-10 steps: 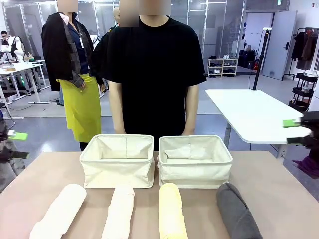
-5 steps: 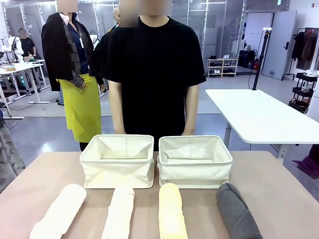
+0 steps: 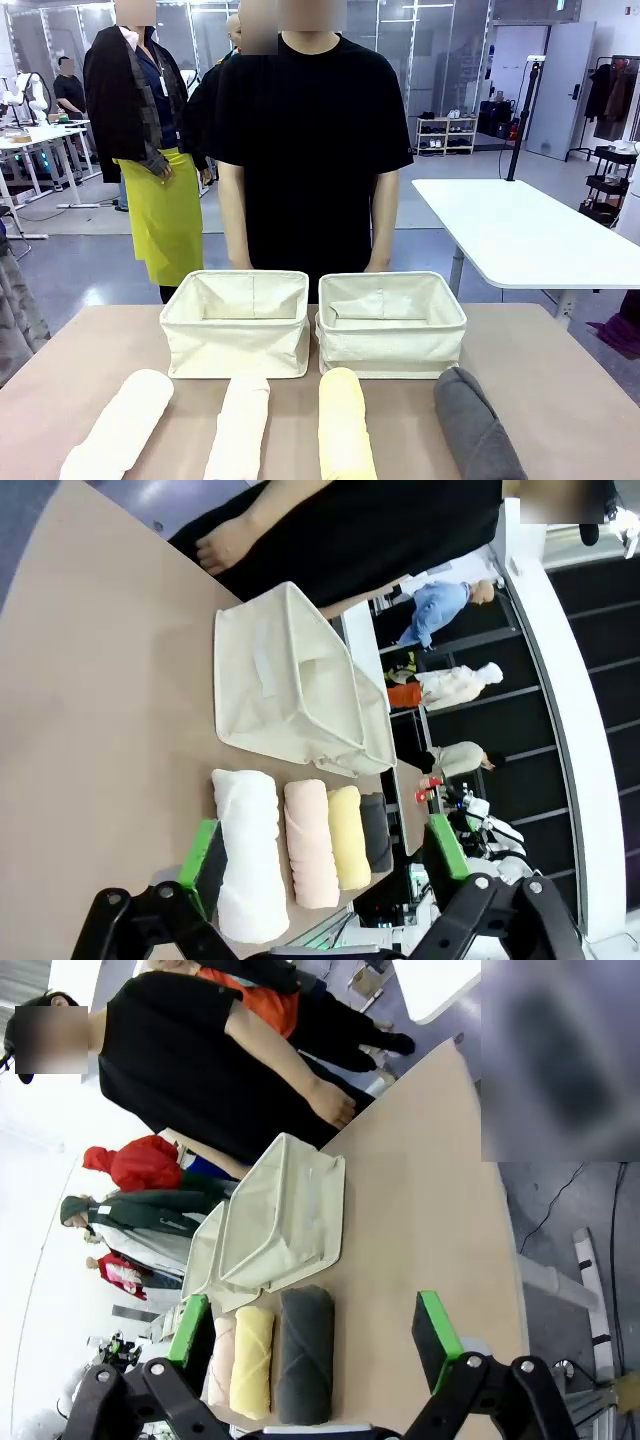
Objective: Divide the towels into two baskets.
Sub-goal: Pick up one hotel-folded towel and place it in the Fabric basket indicated by the person.
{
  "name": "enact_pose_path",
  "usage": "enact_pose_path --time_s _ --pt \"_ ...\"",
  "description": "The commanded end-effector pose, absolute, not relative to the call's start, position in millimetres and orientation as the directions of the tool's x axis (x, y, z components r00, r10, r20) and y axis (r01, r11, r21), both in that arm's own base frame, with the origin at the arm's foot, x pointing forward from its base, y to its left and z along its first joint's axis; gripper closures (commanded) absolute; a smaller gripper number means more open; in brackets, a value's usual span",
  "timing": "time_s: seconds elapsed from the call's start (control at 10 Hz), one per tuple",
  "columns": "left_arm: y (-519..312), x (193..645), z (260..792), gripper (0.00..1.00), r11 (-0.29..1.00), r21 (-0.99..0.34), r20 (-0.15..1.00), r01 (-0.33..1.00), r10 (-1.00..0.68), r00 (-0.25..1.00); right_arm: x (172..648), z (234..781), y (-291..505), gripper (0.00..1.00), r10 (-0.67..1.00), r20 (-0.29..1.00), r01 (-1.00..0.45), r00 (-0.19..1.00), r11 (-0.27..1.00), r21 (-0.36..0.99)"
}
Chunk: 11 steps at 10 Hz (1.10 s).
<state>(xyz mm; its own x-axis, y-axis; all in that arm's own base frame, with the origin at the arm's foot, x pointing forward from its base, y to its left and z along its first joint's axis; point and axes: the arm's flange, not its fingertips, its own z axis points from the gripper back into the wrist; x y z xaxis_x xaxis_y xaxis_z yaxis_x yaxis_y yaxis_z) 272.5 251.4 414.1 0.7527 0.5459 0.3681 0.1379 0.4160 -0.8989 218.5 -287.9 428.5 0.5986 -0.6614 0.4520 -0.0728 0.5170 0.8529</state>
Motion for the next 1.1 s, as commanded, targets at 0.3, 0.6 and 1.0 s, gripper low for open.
enact_pose_path --time_s 0.3,0.6,1.0 --pt "251 272 414 0.0 0.416 -0.899 0.368 0.138 0.546 0.753 219 428 -288 0.0 -0.661 0.452 -0.073 0.599 0.517 0.853" --pt "251 272 414 0.0 0.416 -0.899 0.368 0.138 0.546 0.753 219 428 -288 0.0 -0.661 0.452 -0.073 0.599 0.517 0.853" --pt "251 272 414 0.0 0.416 -0.899 0.368 0.138 0.546 0.753 219 428 -288 0.0 -0.661 0.452 -0.073 0.599 0.517 0.853"
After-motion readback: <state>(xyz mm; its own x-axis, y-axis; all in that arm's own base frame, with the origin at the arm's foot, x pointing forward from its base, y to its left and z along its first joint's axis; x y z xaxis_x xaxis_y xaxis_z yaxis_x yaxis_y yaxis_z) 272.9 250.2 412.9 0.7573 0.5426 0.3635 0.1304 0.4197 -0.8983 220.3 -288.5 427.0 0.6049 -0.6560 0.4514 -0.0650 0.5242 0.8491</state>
